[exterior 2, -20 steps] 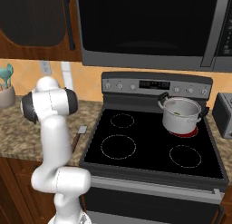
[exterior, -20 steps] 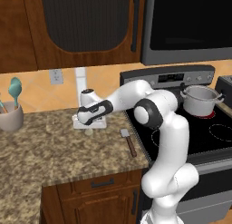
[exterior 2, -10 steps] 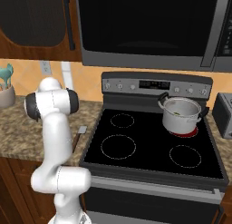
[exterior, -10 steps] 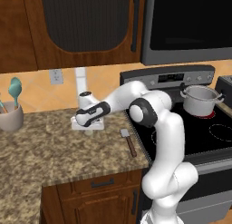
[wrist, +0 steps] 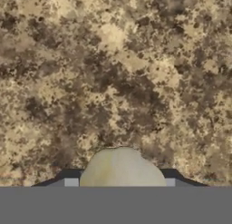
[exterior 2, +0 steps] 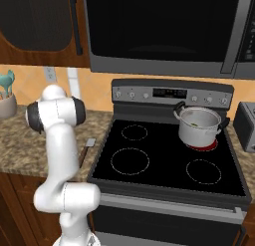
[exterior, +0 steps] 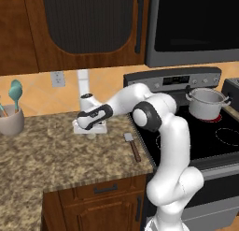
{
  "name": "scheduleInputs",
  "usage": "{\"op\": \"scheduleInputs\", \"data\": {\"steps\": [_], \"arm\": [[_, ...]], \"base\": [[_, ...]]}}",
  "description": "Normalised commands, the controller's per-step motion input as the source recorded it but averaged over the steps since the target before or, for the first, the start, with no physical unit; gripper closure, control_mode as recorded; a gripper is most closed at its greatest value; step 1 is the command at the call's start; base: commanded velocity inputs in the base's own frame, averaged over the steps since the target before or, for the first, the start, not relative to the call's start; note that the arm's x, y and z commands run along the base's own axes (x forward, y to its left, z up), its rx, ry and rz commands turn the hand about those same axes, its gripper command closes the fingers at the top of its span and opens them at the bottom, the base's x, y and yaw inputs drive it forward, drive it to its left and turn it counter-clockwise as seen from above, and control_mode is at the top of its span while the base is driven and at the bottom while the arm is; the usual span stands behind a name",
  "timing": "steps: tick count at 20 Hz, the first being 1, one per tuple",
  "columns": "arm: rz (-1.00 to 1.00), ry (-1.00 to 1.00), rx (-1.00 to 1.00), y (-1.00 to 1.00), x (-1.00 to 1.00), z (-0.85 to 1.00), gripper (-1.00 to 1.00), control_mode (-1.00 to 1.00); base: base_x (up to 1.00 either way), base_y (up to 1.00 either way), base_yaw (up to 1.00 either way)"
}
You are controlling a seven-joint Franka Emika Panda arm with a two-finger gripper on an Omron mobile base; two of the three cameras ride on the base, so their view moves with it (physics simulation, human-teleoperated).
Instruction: Put the lime and garlic in the pot. Retrieve the spatula and lightly stir the vegetables in the pot.
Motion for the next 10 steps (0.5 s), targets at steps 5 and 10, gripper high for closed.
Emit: {"op": "scheduleInputs", "data": {"steps": [5, 10], "arm": [[0.0, -0.19, 0.06, -0.56, -1.0, 0.12, 1.0, -1.0], [0.0, -0.28, 0.16, -0.72, -1.0, 0.54, 1.0, -1.0]], "base": [[0.0, 0.0, 0.0], [0.0, 0.0, 0.0]]}}
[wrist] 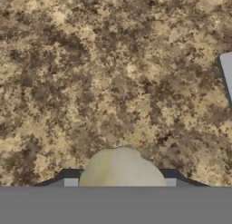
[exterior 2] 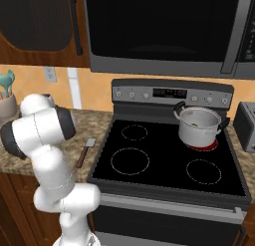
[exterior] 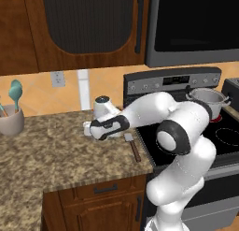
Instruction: Put the lime and garlic in the pot. Retrieve the spatula and lightly stir the vegetables in the pot.
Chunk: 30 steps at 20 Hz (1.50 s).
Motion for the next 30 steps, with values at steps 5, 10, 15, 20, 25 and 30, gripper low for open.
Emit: {"op": "scheduleInputs", "data": {"steps": [5, 10, 15, 20, 25, 30], "arm": [[0.0, -0.21, 0.22, -0.54, -1.0, 0.91, 1.0, -1.0], [0.0, -0.05, 0.16, -0.36, -0.85, 1.0, 1.0, -1.0], [0.0, 0.08, 0.01, -0.36, -0.77, 1.0, 1.0, -1.0], [0.0, 0.07, -0.01, -0.42, -0.74, 1.0, 1.0, -1.0], [0.0, 0.0, -0.01, -0.41, -0.65, 1.0, 1.0, -1.0], [0.0, 0.02, -0.06, -0.25, -0.6, 1.0, 1.0, -1.0]], "base": [[0.0, 0.0, 0.0], [0.0, 0.0, 0.0], [0.0, 0.0, 0.0], [0.0, 0.0, 0.0], [0.0, 0.0, 0.0], [0.0, 0.0, 0.0]]}}
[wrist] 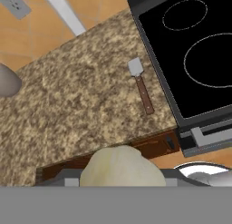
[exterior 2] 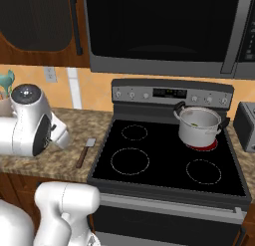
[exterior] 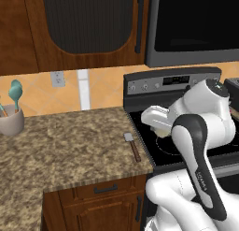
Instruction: Put the lime and garlic in the pot. Retrieve the spatula and lightly stir the vegetables in the pot.
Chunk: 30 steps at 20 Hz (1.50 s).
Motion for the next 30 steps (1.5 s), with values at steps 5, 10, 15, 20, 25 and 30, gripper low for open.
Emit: {"op": "scheduleInputs", "data": {"steps": [5, 10, 15, 20, 25, 30], "arm": [[0.0, 0.12, -0.08, -0.15, -0.34, 0.88, 1.0, -1.0], [0.0, 0.05, -0.01, -0.07, -0.02, 0.18, 1.0, -1.0], [0.0, 0.0, 0.0, 0.0, 0.0, 0.0, 1.0, 1.0], [0.0, 0.0, 0.0, 0.0, 0.0, 0.0, 1.0, 1.0], [0.0, 0.0, 0.0, 0.0, 0.0, 0.0, 1.0, 1.0], [0.0, 0.0, 0.0, 0.0, 0.0, 0.0, 1.0, 1.0]], "base": [[0.0, 0.0, 0.0], [0.0, 0.0, 0.0], [0.0, 0.0, 0.0], [0.0, -0.38, 0.0], [0.0, -1.0, 0.0], [0.01, -0.98, -0.03]]}}
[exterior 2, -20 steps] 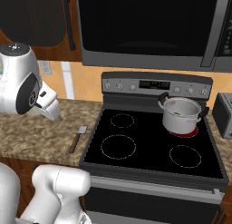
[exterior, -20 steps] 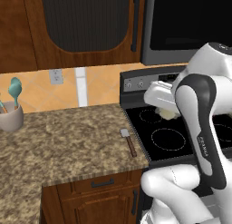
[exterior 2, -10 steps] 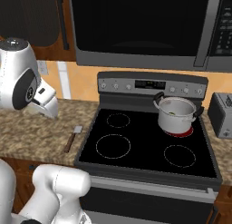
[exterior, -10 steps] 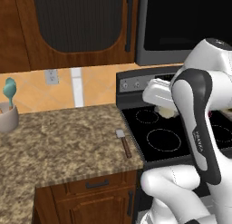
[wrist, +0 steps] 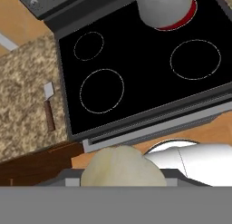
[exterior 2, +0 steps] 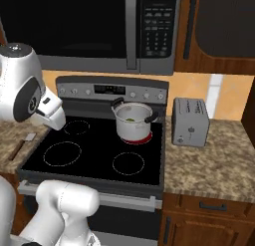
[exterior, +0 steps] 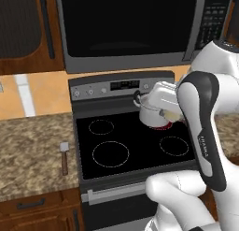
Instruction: Put the lime and garlic in the pot. Retrieve the spatula and lightly stir the vegetables in the pot.
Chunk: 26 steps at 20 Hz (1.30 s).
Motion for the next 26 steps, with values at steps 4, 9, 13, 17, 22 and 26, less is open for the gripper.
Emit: {"op": "scheduleInputs", "data": {"steps": [4, 9, 13, 17, 22, 26], "arm": [[0.0, 0.0, 0.0, 0.0, 0.0, 0.0, 1.0, 1.0], [-0.02, 0.02, 0.01, -0.07, 0.01, 0.0, 1.0, -1.0], [0.0, 0.0, 0.0, 0.0, 0.05, -0.02, 1.0, -1.0], [0.0, 0.0, 0.0, 0.0, 0.62, -0.34, 1.0, -1.0], [-0.01, 0.0, 0.0, 0.0, 0.93, -0.45, 1.0, -1.0], [-0.02, 0.03, -0.06, -0.14, 0.87, -0.41, 1.0, -1.0]], "base": [[0.19, -0.77, -0.03], [0.02, -0.21, 0.0], [0.0, 0.0, 0.0], [0.0, 0.0, 0.0], [0.0, 0.0, 0.0], [0.0, 0.0, 0.0]]}}
